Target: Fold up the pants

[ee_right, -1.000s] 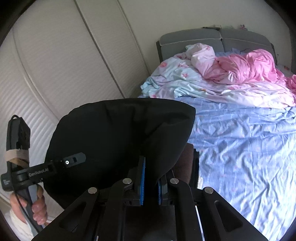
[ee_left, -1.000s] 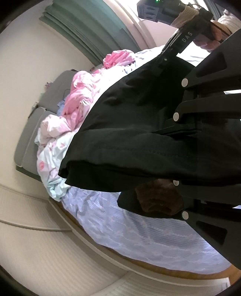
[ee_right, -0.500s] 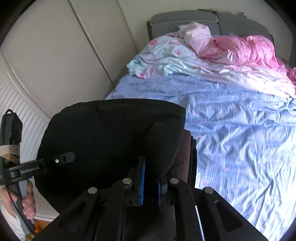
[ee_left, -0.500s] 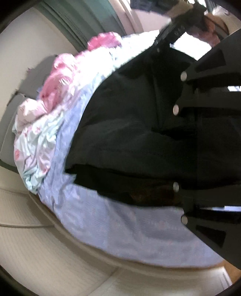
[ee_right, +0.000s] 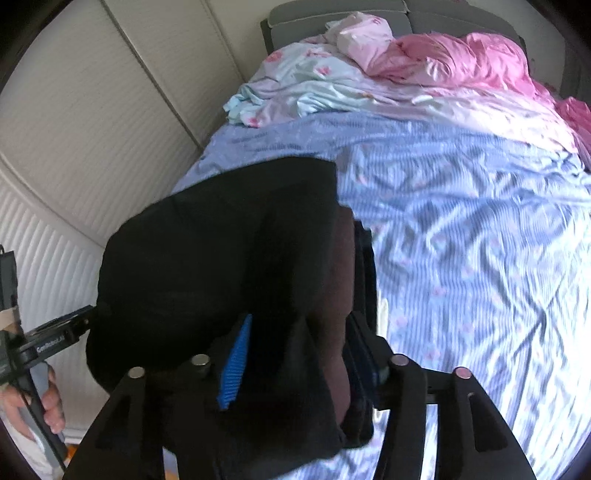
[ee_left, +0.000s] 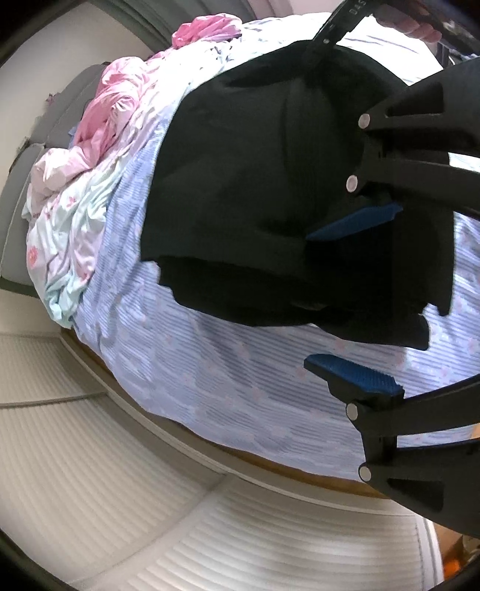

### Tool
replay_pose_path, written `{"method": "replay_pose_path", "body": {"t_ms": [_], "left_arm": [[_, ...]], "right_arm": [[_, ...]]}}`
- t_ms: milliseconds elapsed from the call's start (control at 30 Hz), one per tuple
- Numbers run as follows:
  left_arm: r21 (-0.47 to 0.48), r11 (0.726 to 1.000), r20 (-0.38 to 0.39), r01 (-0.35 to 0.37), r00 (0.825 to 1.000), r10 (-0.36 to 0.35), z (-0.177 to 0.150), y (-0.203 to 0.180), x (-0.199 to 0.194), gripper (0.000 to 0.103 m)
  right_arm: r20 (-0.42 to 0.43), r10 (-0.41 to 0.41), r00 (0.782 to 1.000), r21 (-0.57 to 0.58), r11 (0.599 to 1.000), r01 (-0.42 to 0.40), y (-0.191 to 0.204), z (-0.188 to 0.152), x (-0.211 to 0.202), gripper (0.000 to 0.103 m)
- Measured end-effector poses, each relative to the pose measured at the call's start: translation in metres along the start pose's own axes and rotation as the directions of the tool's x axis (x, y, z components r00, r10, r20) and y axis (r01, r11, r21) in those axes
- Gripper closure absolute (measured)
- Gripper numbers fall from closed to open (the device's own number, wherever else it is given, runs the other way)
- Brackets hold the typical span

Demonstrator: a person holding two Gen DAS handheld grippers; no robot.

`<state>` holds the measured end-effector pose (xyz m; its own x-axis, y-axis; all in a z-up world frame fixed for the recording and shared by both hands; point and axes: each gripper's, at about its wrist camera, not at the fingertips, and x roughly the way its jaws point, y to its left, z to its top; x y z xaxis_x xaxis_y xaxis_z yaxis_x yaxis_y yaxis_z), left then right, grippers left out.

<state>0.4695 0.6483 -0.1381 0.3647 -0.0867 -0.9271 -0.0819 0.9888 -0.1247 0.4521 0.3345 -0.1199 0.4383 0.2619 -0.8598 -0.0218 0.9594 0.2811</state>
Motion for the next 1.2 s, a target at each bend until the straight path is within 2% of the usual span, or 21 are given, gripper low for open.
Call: {"method": "replay_pose_path", "body": {"t_ms": [133,300,500,600,700,867,933,1000,1200], "left_arm": [[0.026,0.998,0.002,-0.055,0.998,0.055,-0.016,-0.006,-0.009,0.039],[0.085,0.984,0.019,-0.156,0.988,0.155,-0.045,-0.024,-0.03,0.039],[0.134,0.978,0.033,-0.163,0.987,0.16,-0.099,-0.051,-0.063,0.037],[0.156,0.978,0.042,-0.137,0.99,0.133,-0.129,-0.074,-0.083,0.034],[0.156,0.983,0.045,-0.096,0.995,0.09,-0.159,-0.099,-0.103,0.031],[0.165,0.984,0.089,-0.067,0.995,0.052,-0.194,-0.148,-0.138,0.027],[0.161,0.985,0.117,-0.054,0.993,0.035,-0.205,-0.167,-0.155,0.024],[0.161,0.986,0.146,-0.035,0.989,0.012,-0.215,-0.186,-0.172,0.017],[0.19,0.981,0.236,-0.035,0.972,-0.011,-0.248,-0.239,-0.219,0.008]], "right_arm": [[-0.024,0.006,1.0,0.025,1.0,-0.005,-0.013,-0.017,-0.011,0.041],[-0.028,-0.021,0.999,0.004,1.0,0.021,-0.023,-0.041,-0.035,0.04],[0.015,-0.057,0.998,-0.046,0.997,0.058,-0.047,-0.077,-0.081,0.04],[0.048,-0.075,0.996,-0.059,0.995,0.077,-0.064,-0.093,-0.116,0.04],[0.081,-0.099,0.992,-0.063,0.993,0.104,-0.084,-0.111,-0.154,0.028],[0.134,-0.133,0.982,-0.056,0.988,0.141,-0.118,-0.143,-0.211,0.023],[0.15,-0.138,0.979,-0.049,0.988,0.146,-0.132,-0.156,-0.232,0.022],[0.157,-0.142,0.977,-0.045,0.988,0.15,-0.145,-0.169,-0.252,0.021],[0.196,-0.16,0.968,-0.018,0.986,0.166,-0.18,-0.198,-0.302,0.021]]}}
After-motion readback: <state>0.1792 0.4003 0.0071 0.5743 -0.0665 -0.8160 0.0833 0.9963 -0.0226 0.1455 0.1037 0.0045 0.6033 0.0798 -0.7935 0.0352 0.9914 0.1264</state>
